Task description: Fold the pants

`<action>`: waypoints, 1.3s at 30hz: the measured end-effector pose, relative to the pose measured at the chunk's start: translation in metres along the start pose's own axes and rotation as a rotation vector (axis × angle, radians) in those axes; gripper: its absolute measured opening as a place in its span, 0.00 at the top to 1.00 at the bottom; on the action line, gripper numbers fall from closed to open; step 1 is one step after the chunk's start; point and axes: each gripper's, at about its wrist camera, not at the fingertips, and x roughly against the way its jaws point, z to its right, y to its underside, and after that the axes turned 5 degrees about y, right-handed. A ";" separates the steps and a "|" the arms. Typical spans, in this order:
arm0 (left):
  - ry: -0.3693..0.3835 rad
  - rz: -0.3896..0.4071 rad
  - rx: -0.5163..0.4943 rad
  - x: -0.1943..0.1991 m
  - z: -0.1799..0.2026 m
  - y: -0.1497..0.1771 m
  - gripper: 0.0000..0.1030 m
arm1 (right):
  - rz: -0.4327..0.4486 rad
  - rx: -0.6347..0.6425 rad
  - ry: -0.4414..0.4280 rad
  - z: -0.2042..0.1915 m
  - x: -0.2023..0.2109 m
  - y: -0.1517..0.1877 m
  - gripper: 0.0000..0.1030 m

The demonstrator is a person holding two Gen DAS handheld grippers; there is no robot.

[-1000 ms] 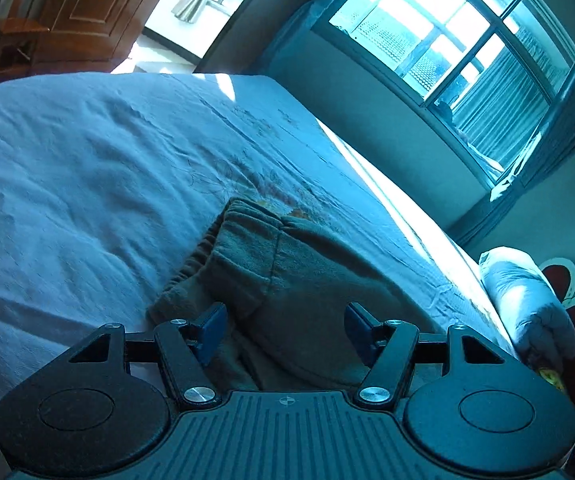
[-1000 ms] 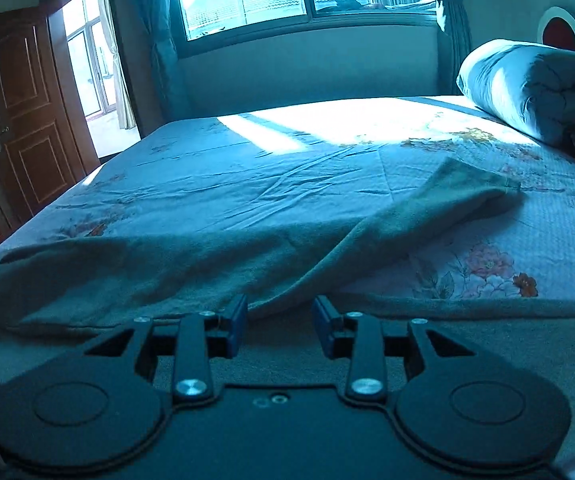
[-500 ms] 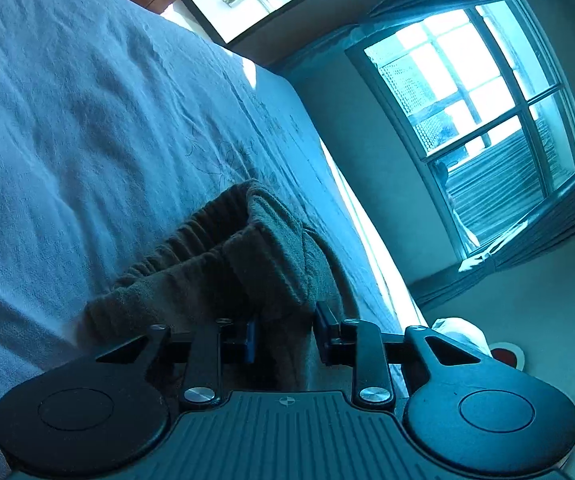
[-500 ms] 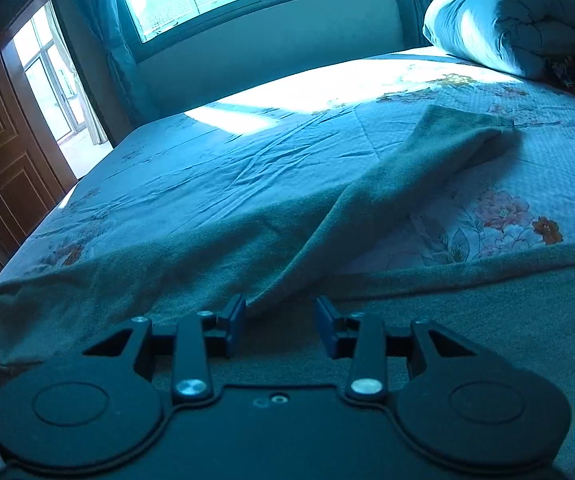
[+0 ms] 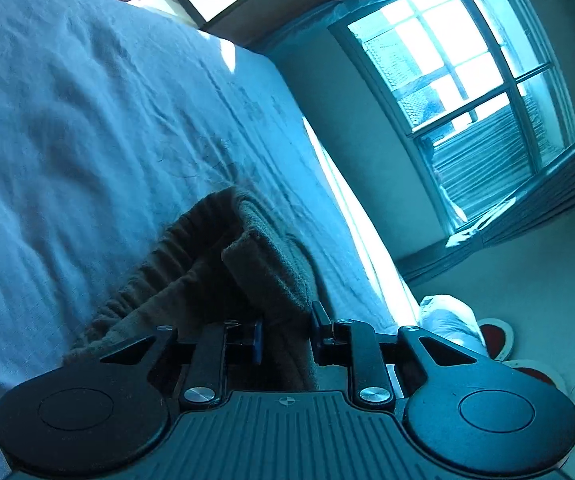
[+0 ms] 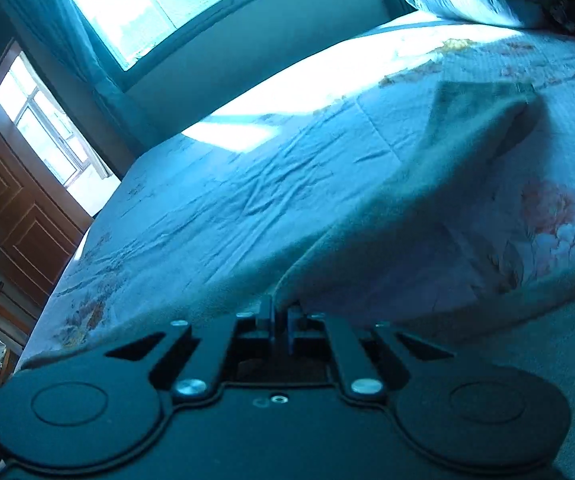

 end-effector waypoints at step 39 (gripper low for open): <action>-0.092 -0.021 -0.226 0.057 0.024 0.010 0.78 | 0.014 0.098 -0.024 0.014 0.091 0.078 1.00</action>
